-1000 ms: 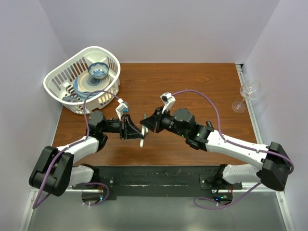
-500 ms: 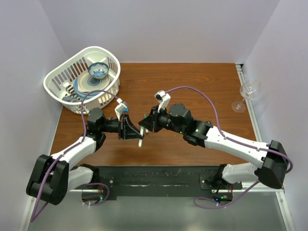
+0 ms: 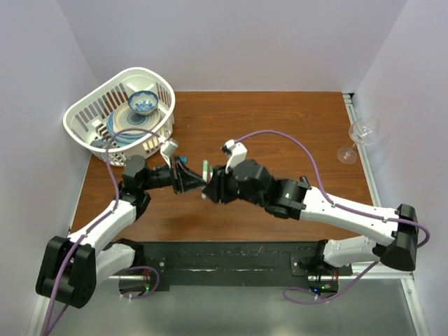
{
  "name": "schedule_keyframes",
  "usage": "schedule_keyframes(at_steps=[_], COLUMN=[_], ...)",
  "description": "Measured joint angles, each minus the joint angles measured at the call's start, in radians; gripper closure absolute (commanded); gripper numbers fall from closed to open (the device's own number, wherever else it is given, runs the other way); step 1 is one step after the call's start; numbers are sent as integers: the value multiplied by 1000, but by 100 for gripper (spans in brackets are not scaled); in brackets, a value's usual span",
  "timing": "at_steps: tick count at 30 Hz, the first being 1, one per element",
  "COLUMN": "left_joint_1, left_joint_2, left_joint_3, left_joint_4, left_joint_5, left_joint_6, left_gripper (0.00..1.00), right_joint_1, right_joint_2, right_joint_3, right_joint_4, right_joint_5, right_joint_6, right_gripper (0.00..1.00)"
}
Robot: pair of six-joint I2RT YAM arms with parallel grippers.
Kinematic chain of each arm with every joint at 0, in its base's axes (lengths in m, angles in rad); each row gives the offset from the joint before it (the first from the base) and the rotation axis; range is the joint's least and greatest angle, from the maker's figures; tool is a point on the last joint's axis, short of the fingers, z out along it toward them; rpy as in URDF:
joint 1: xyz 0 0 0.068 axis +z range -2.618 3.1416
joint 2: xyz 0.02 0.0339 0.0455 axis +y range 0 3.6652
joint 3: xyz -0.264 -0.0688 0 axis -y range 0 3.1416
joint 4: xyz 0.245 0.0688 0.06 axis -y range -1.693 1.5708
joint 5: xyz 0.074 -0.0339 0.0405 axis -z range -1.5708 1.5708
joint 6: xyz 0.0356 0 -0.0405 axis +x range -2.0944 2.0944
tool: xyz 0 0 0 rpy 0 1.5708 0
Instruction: Insert the pens into the pen caps
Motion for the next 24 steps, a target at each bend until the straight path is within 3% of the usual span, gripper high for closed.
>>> schedule_keyframes(at_steps=[3, 6, 10, 19, 24], left_joint_1=[17, -8, -126, -356, -388], left_joint_2=[-13, -6, 67, 412, 539], left_joint_3=[42, 82, 177, 450, 487], left_joint_4=[-60, -177, -323, -534, -595], left_joint_5=[-190, -367, -567, -874, -964], left_joint_6=[32, 68, 84, 35, -26], left_gripper=[100, 100, 100, 100, 99], right_joint_1=[84, 93, 81, 81, 81], right_joint_2=[-20, -74, -158, -340, -397], right_joint_3=[61, 109, 134, -5, -48], right_joint_4=[-155, -238, -277, -316, -351], right_joint_5=[48, 117, 199, 306, 342], right_joint_6=[2, -10, -28, -32, -37], right_gripper=[45, 34, 20, 16, 16])
